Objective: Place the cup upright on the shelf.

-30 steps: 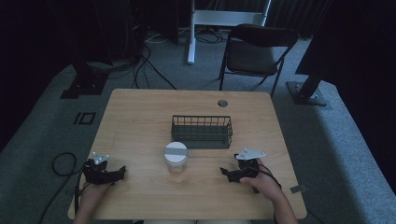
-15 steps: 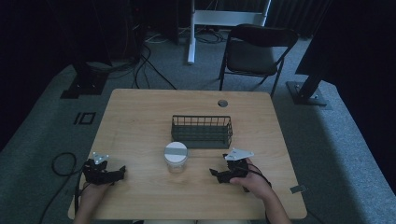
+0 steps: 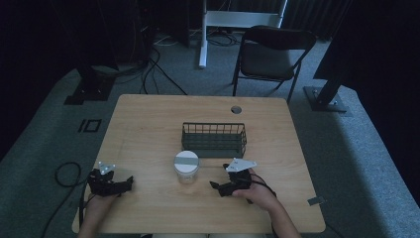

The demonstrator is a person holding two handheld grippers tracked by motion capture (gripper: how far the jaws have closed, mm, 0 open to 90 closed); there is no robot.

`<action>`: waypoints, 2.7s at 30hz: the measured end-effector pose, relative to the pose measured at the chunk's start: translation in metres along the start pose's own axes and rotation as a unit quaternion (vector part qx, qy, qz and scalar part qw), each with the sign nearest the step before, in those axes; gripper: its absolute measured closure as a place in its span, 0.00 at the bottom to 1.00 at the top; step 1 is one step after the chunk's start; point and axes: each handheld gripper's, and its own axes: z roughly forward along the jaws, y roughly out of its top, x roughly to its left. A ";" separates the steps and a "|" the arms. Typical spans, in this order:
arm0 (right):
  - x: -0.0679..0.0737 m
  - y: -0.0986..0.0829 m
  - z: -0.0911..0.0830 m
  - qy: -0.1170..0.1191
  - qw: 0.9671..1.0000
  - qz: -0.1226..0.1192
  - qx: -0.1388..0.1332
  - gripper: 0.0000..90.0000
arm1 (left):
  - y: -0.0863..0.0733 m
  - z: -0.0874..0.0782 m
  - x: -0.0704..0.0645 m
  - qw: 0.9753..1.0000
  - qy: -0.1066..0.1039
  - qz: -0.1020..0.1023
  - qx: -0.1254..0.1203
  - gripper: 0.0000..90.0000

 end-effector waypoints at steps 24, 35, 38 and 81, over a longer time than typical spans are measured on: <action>0.033 0.027 0.036 0.034 0.998 -0.024 -0.037 0.15 | 0.000 0.000 0.000 1.000 -0.001 0.001 0.000 0.00; 0.038 0.032 0.049 0.033 0.998 -0.027 -0.054 0.15 | 0.000 0.000 0.000 1.000 -0.001 0.001 0.000 0.00; 0.039 0.034 0.051 0.035 0.998 -0.019 -0.053 0.15 | 0.000 0.000 0.000 1.000 -0.001 0.001 0.000 0.00; 0.048 0.047 0.077 0.001 0.998 0.003 -0.069 0.21 | 0.000 0.000 0.000 1.000 -0.001 0.001 0.000 0.00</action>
